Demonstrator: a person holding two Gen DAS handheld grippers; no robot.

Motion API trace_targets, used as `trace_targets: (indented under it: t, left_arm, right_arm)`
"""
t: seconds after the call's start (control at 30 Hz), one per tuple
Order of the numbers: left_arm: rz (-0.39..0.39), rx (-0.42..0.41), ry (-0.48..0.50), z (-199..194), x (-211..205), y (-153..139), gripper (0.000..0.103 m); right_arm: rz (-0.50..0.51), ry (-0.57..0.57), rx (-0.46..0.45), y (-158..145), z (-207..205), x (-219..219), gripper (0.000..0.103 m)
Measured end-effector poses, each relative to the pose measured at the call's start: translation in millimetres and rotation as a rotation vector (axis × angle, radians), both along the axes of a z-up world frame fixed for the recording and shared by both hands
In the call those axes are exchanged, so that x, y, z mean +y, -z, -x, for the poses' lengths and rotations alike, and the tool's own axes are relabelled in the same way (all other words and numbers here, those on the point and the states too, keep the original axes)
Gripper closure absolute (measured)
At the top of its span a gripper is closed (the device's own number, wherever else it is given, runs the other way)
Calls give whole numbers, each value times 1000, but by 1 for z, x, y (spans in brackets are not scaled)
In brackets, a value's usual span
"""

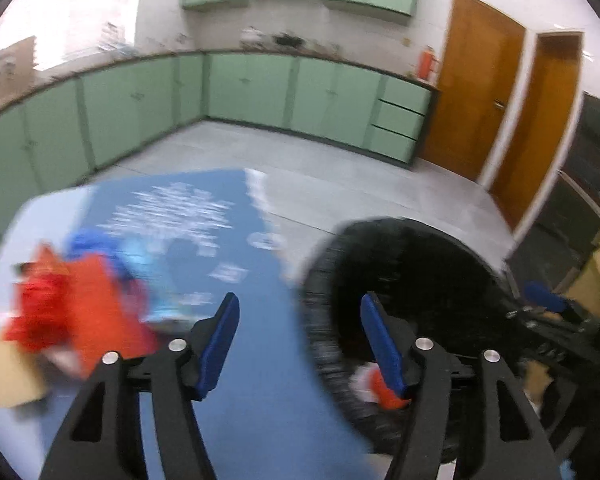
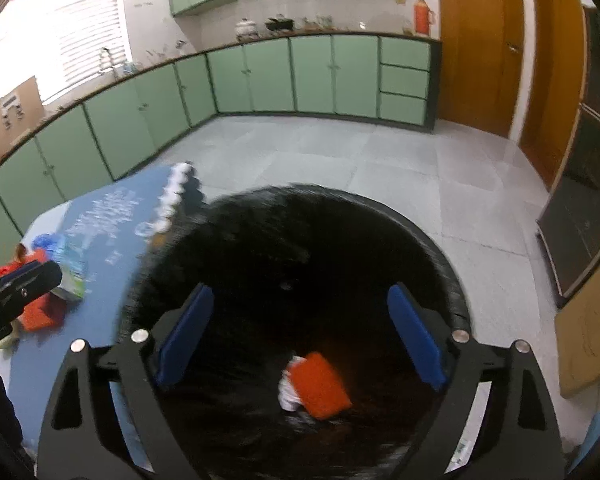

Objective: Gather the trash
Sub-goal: 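Open both grippers to drop the net and tissue into the bin, then grasp the yellow sponge with the left gripper while the right gripper grasps the red plastic bag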

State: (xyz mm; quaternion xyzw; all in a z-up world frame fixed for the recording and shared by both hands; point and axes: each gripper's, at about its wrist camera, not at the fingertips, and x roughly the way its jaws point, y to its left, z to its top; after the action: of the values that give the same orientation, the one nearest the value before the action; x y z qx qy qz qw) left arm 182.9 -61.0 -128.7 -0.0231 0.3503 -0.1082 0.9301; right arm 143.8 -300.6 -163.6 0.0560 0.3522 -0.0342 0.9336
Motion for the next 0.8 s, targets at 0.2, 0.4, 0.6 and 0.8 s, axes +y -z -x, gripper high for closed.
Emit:
trace_targets:
  t: [0.2, 0.4, 0.6, 0.8]
  left_arm:
    - [-68, -71, -201, 29, 87, -12, 37]
    - [-118, -103, -351, 51, 161, -13, 37]
    - [-123, -107, -436, 69, 209, -3, 37]
    - [-131, -91, -457, 77, 228, 15, 37]
  right_arm:
    - [-27, -157, -87, -24, -9, 79, 13]
    - [-36, -321, -153, -35, -15, 169, 13]
    - [1, -390, -196, -29, -16, 227, 13]
    - [8, -397, -131, 1, -26, 252, 29]
